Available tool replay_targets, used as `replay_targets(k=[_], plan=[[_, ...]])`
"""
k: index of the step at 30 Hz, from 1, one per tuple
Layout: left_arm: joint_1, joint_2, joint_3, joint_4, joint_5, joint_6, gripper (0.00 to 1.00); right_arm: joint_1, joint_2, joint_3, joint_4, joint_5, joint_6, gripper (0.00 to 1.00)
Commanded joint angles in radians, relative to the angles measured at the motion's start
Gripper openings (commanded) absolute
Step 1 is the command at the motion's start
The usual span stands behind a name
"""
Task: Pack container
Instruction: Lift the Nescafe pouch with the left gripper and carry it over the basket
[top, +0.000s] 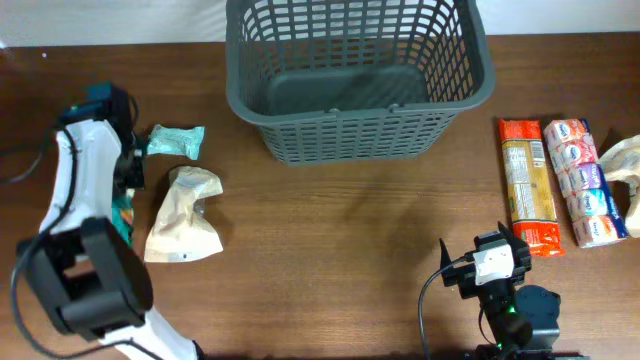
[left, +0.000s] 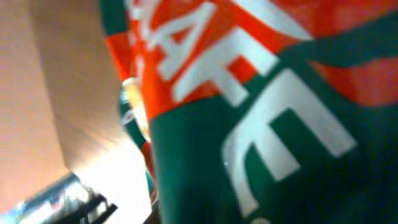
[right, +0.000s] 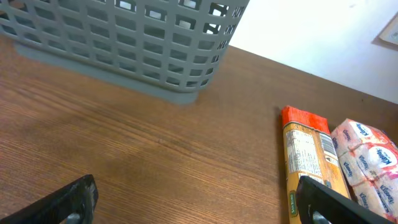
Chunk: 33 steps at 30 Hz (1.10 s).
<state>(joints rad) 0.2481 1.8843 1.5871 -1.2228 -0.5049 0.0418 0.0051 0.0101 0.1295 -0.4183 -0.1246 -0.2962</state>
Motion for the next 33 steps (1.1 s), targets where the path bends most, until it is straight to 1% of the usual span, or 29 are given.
replay_targets(k=[1,4,7,8,9,11,16,20,23,27,31,33], plan=[[-0.04,-0.127,0.095,0.003,-0.046,0.147,0.02,-0.006,-0.006,-0.007,-0.002,0.002,-0.002,0.99],[-0.08,-0.178,0.126,0.003,-0.056,0.216,0.01,-0.006,-0.006,-0.007,-0.002,0.002,-0.002,0.99],[-0.128,-0.218,0.137,0.012,-0.119,0.268,0.02,-0.006,-0.006,-0.007,-0.002,0.002,-0.002,0.99],[-0.144,-0.229,0.137,0.019,-0.134,0.299,0.02,-0.006,-0.006,-0.007,-0.002,0.002,-0.002,0.99],[-0.19,-0.254,0.137,0.048,-0.177,0.361,0.02,-0.006,-0.006,-0.007,-0.002,0.002,-0.002,0.99],[-0.225,-0.275,0.137,0.076,-0.202,0.393,0.02,-0.006,-0.006,-0.007,-0.002,0.002,-0.002,0.99],[-0.325,-0.338,0.169,0.154,-0.203,0.525,0.02,-0.006,-0.006,-0.007,-0.002,0.002,-0.002,0.99],[-0.401,-0.391,0.23,0.253,-0.197,0.655,0.01,-0.006,-0.006,-0.007,-0.002,0.002,-0.002,0.99],[-0.438,-0.412,0.277,0.283,-0.164,0.75,0.02,-0.006,-0.006,-0.007,-0.002,0.002,-0.002,0.99],[-0.493,-0.429,0.33,0.288,-0.071,0.887,0.01,-0.006,-0.006,-0.007,-0.002,0.002,-0.002,0.99],[-0.569,-0.434,0.338,0.31,-0.008,0.984,0.02,-0.006,-0.006,-0.007,-0.002,0.002,-0.002,0.99],[-0.611,-0.433,0.337,0.338,0.059,1.026,0.02,-0.006,-0.006,-0.007,-0.002,0.002,-0.002,0.99]])
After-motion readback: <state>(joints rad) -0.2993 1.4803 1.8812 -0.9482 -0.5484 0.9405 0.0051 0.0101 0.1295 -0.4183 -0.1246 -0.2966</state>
